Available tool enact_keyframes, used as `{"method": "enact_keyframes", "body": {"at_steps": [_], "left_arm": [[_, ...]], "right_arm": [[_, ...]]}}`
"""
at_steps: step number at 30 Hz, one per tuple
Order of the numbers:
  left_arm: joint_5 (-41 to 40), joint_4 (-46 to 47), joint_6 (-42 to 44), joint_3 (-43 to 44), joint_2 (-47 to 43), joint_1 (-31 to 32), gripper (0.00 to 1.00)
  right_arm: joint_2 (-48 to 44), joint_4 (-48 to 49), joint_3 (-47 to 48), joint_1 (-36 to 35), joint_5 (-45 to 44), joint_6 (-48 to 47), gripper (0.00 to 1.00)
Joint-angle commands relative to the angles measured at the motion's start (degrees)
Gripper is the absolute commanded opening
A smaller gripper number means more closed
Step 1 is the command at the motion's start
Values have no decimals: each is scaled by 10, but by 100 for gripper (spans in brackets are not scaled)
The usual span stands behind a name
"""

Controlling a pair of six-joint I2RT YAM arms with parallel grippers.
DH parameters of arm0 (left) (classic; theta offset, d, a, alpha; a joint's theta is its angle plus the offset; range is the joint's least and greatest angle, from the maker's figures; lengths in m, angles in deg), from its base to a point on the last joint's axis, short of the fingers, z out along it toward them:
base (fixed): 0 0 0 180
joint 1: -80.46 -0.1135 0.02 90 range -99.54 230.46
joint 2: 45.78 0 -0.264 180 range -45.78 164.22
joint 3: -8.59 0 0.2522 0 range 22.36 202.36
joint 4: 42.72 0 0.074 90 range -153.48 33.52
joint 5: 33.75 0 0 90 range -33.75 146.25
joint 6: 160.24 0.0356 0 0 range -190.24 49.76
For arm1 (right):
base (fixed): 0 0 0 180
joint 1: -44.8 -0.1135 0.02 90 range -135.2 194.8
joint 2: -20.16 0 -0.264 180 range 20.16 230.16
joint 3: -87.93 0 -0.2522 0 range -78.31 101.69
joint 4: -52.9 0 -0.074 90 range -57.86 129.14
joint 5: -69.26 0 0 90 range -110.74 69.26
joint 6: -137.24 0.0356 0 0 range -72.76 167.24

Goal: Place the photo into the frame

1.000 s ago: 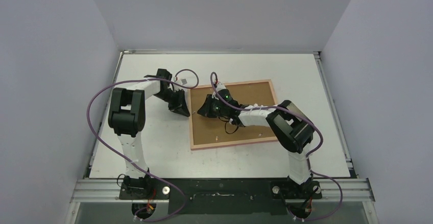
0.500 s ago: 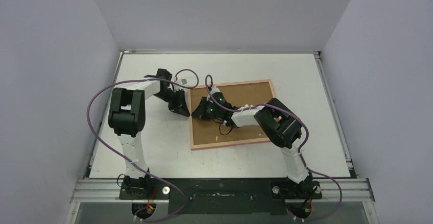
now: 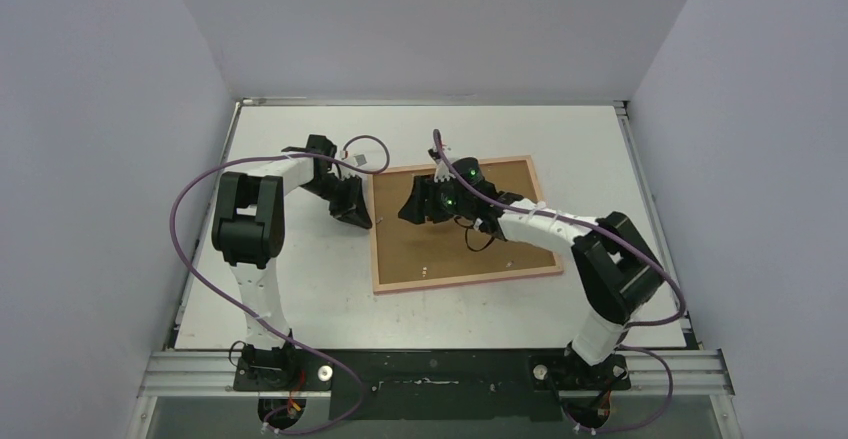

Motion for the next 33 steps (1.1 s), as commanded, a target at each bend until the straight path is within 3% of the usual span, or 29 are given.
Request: {"method": "enact_keyframes", "body": {"at_steps": [1,6,11,15,22,33], "left_arm": [[-8,-15,38,13,-31,-1,12],[-6,-26,60,-20,-59,9,16],[-11,-11,60,-44,-56,23,16],[-18,-4,60,-42,-46,25,15],[-32,12,54,-38,-42,34,14],[-72,29,37,-30,-22,35,9]], "right_arm": [[-44,-128,4,-8,45,-115,58],[-49,-184,18,-14,115,-194,60],[-38,-290,64,-32,130,-320,65],[-21,-318,88,-46,154,-372,65],[50,-376,142,-86,171,-423,67],[71,-379,121,-87,165,-428,65]]}}
